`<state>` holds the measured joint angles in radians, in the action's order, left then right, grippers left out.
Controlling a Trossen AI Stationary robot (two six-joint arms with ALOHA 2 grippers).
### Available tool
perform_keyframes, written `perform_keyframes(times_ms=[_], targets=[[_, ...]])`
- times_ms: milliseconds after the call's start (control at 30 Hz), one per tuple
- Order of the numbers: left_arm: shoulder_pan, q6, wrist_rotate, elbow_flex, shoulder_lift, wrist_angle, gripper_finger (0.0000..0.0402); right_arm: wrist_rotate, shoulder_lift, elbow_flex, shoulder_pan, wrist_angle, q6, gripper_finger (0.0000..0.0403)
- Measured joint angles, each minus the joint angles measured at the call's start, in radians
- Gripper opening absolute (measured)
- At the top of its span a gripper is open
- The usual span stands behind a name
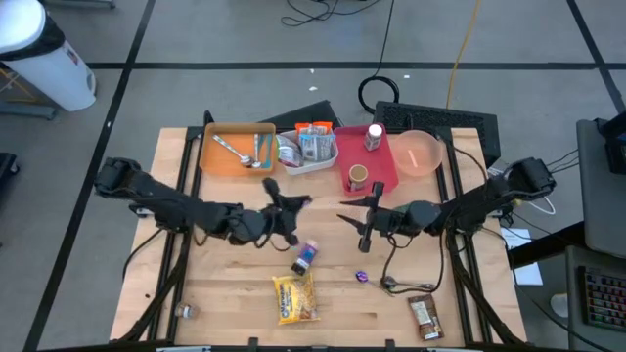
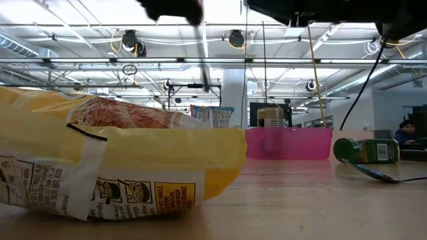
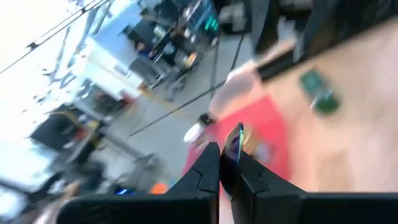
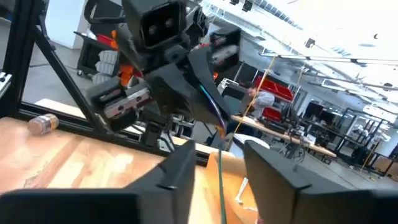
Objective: Pick & Place Food Item
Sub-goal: Put the right purple spoon into the orange bin
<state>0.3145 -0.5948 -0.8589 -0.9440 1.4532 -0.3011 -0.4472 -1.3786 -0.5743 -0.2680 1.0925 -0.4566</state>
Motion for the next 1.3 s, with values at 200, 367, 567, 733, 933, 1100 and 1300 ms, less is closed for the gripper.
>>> perform_keyframes(times_ms=[200,367,567,733,933,1100,1300], targets=[[0.024,0.175,-0.184,0.0,-0.13,0.435,0.0009,0.0,0.062,0.0,0.0,-0.094,-0.001,0.0199],[0.009,0.455,-0.227,0.0,-0.197,0.783,0.0008,0.002,0.064,0.0,0.0,-0.113,0.018,0.0219],[-0.009,0.636,-0.403,0.009,-0.2,1.018,0.0008,0.003,0.064,0.0,0.0,-0.147,0.07,0.0218],[-0.046,0.643,-0.415,0.097,-0.199,1.01,0.0008,0.003,0.064,0.0,0.001,-0.166,0.103,0.0211],[-0.068,0.664,-0.489,0.225,-0.199,0.943,0.0008,0.001,0.064,0.0,0.001,-0.191,0.108,0.0211],[-0.091,0.652,-0.529,0.315,-0.199,0.841,0.0008,-0.001,0.064,0.0,0.001,-0.2,0.145,0.021],[-0.129,0.5,-0.497,0.46,-0.199,0.571,0.0008,-0.004,0.064,0.001,0.001,-0.246,0.178,0.021]])
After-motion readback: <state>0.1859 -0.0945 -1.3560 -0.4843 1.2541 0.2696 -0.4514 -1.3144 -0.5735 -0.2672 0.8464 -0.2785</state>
